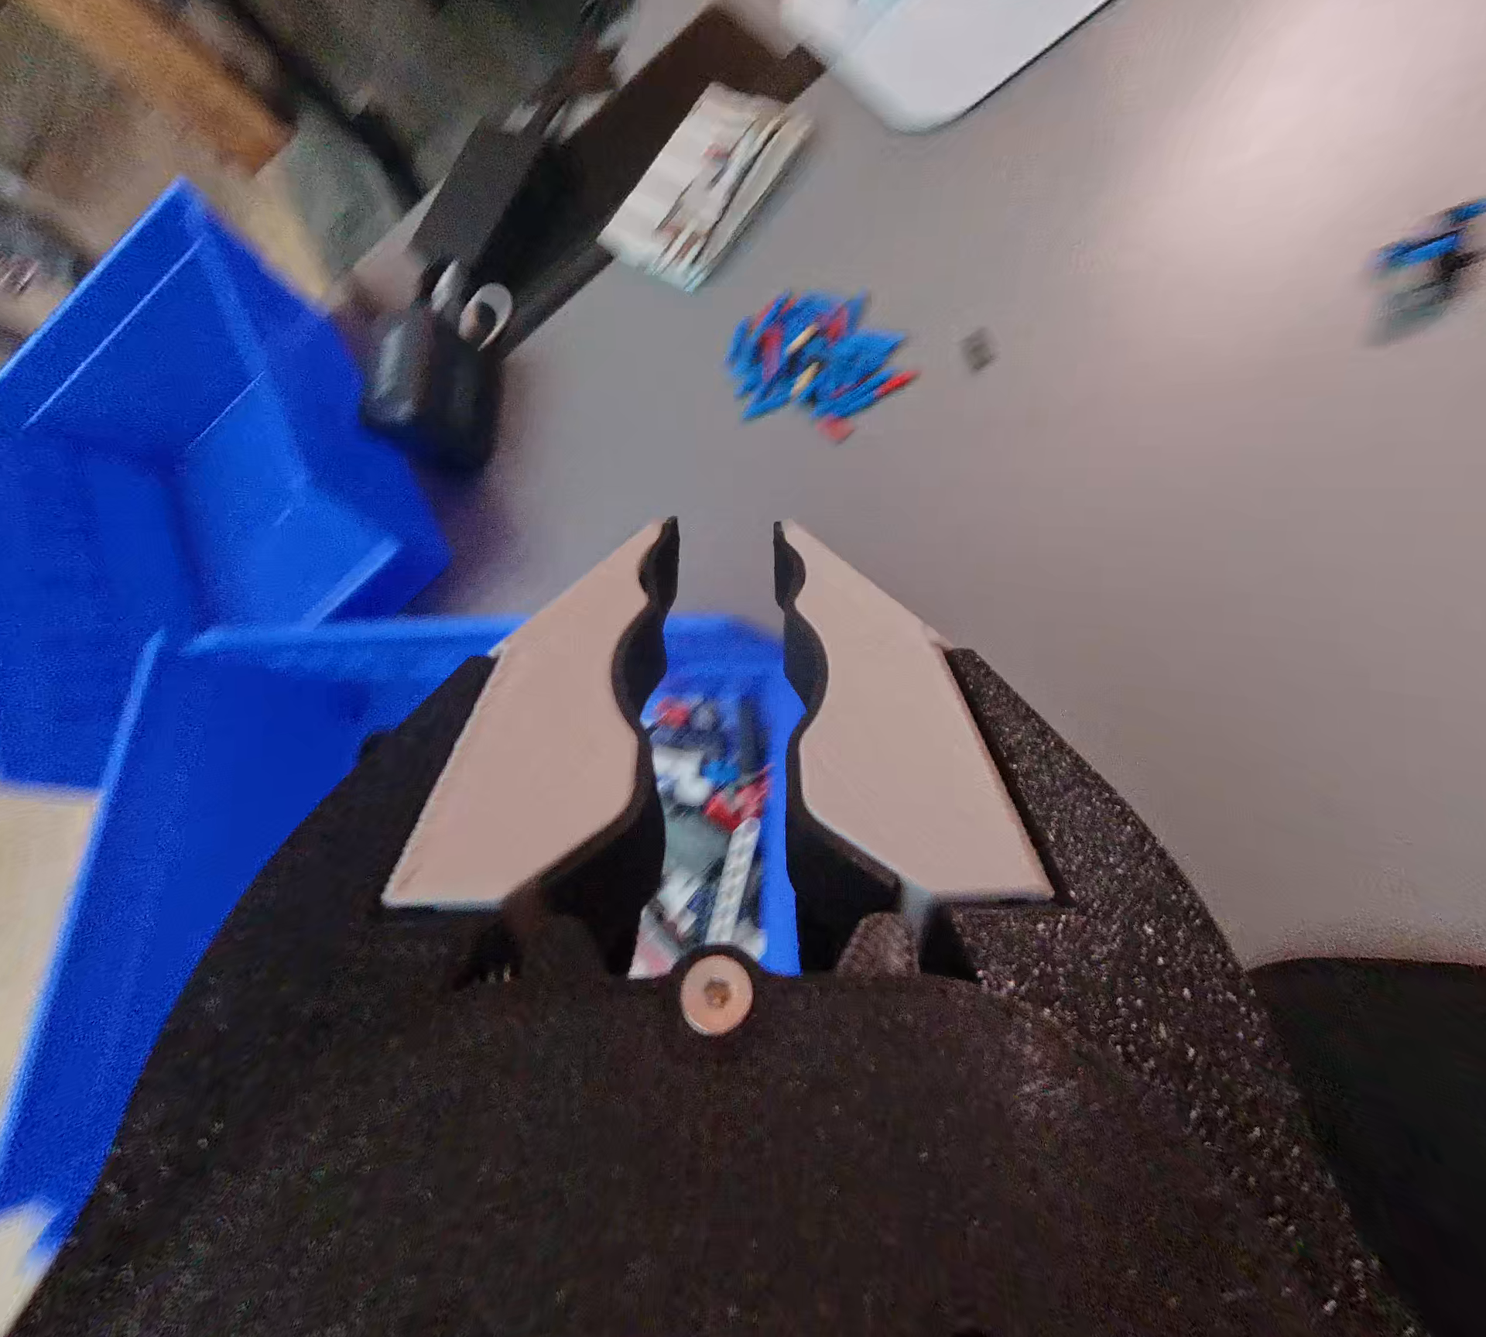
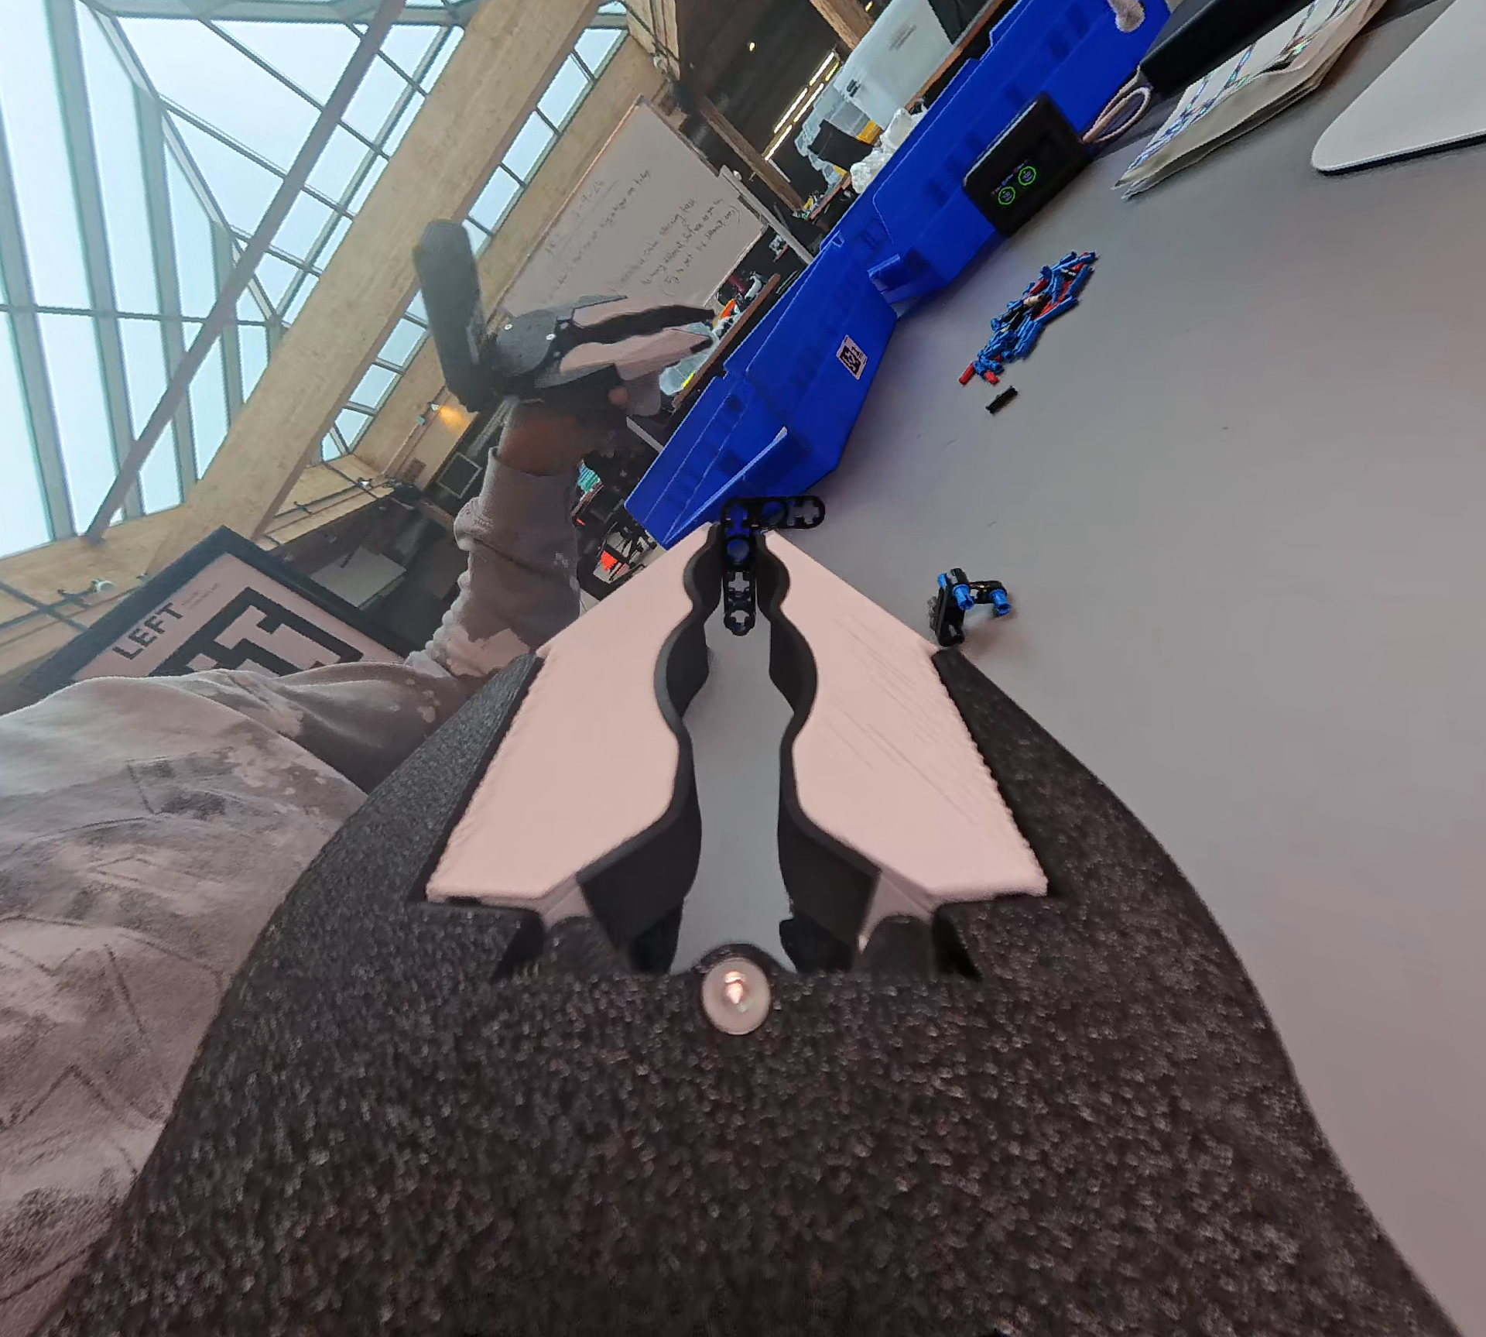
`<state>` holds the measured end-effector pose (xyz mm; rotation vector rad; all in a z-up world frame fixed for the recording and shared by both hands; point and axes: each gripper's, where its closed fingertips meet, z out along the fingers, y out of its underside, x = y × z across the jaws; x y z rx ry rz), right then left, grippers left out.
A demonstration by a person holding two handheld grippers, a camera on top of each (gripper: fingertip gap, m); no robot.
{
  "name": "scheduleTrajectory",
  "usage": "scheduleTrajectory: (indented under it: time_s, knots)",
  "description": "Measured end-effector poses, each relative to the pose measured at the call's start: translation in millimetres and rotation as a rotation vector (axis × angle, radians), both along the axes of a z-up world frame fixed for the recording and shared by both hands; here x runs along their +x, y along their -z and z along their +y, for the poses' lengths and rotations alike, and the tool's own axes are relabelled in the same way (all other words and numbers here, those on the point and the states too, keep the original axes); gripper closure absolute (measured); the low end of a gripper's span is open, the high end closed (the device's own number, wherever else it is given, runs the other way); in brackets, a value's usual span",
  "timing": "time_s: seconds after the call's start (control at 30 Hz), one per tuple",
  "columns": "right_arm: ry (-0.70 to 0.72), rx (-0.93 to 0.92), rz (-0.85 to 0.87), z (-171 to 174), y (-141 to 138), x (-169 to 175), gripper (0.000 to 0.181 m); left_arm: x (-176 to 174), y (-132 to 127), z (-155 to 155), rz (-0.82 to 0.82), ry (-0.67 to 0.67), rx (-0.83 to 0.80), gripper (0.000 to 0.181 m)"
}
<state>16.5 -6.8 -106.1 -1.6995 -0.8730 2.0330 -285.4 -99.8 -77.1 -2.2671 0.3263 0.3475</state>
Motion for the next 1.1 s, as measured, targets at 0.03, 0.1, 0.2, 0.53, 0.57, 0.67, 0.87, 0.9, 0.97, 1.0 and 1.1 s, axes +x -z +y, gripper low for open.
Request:
scheduleTrajectory:
  time_s: [0.03,0.1,0.2,0.53,0.57,0.67,0.87,0.9,0.97,1.0,1.1]
  knots:
    - [-0.007,0.001,0.005,-2.1,-0.7,-0.6,0.174,42.2,-7.4,10.0,-0.084,0.131,0.066,0.158]
    - [-0.025,0.011,0.017,-7.7,-2.8,-1.6,0.174,124.7,-13.0,20.9,-0.28,0.37,0.144,0.159]
    - [-0.065,0.043,0.075,-20.5,-12.6,-1.9,0.174,215.7,3.1,29.2,-0.481,0.596,0.146,0.158]
    - [-0.017,0.556,0.179,-62.6,-34.3,-4.1,0.174,332.7,26.6,34.3,-0.72,0.871,0.18,0.164]
    - [-0.006,0.599,0.173,-64.8,-32.7,-5.8,0.174,332.5,24.9,34.4,-0.746,0.862,0.194,0.167]
    - [0.04,0.696,0.152,-65.2,-28.6,-10.2,0.174,326.8,20.6,34.6,-0.859,0.835,0.206,0.171]
    - [-0.007,0.592,0.142,-65.0,-23.1,-12.2,0.174,320.8,26.9,34.6,-0.875,0.826,0.183,0.174]
    - [-0.019,0.573,0.148,-65.5,-23.7,-11.4,0.174,320.5,26.3,33.8,-0.883,0.831,0.181,0.174]
    - [-0.03,0.546,0.151,-64.4,-23.4,-10.7,0.173,317.3,24.4,34.0,-0.903,0.825,0.187,0.175]
    - [-0.036,0.539,0.154,-64.5,-23.3,-10.2,0.173,316.1,23.8,33.4,-0.914,0.827,0.183,0.175]
    - [-0.047,0.522,0.16,-64.8,-23.4,-10.3,0.173,313.6,21.6,31.9,-0.941,0.829,0.186,0.175]
